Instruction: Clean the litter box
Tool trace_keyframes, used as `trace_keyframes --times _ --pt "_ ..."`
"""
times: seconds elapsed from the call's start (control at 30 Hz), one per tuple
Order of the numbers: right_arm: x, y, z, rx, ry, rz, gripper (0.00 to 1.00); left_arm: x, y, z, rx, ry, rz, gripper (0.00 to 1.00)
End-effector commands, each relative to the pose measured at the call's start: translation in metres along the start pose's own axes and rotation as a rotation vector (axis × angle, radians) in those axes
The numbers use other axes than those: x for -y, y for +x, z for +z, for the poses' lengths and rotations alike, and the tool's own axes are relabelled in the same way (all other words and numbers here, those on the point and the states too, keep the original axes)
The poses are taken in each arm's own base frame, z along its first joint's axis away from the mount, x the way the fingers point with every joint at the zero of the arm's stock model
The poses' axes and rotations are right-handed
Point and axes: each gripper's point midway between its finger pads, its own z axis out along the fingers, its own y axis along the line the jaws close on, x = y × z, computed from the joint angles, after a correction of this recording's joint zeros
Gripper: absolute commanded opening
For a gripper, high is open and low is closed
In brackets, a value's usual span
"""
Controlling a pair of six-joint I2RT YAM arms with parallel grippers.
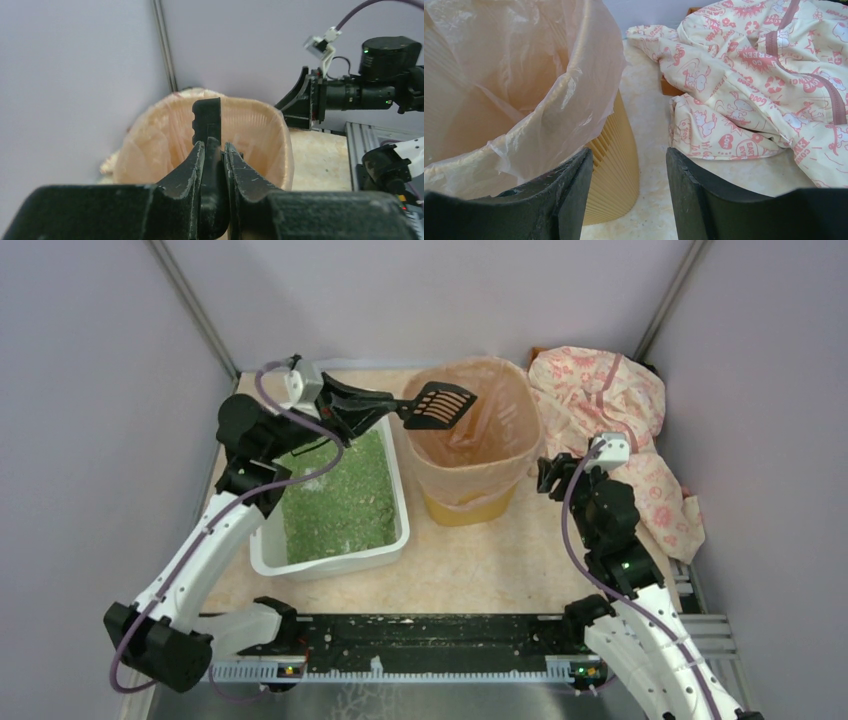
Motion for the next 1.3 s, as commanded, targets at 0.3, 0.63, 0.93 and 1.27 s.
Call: trace_keyframes --times 0.3,0.63,0.93,1.27 --pt "0.005 -0.032 -0.008 0.105 0.037 0.029 0.56 -0.005 -0.083 -0.011 0.242 -0.121 0.06 0.0" --pt "0.02 -0.085 -0.047 0.339 0.089 0.099 0.56 -0.099 -0.052 -0.113 0.094 -0.925 -0.191 0.0" --pt "-0.015 -0.163 -0.085 0.514 -0.098 0.056 0.56 -0.087 0.004 -0.161 -0.046 -1.071 -0.337 0.0" --pt "-0.121 -0.159 -0.01 0.201 -0.495 -0.064 0.56 -0.104 0.04 -0.179 -0.144 -1.044 -0.41 0.0"
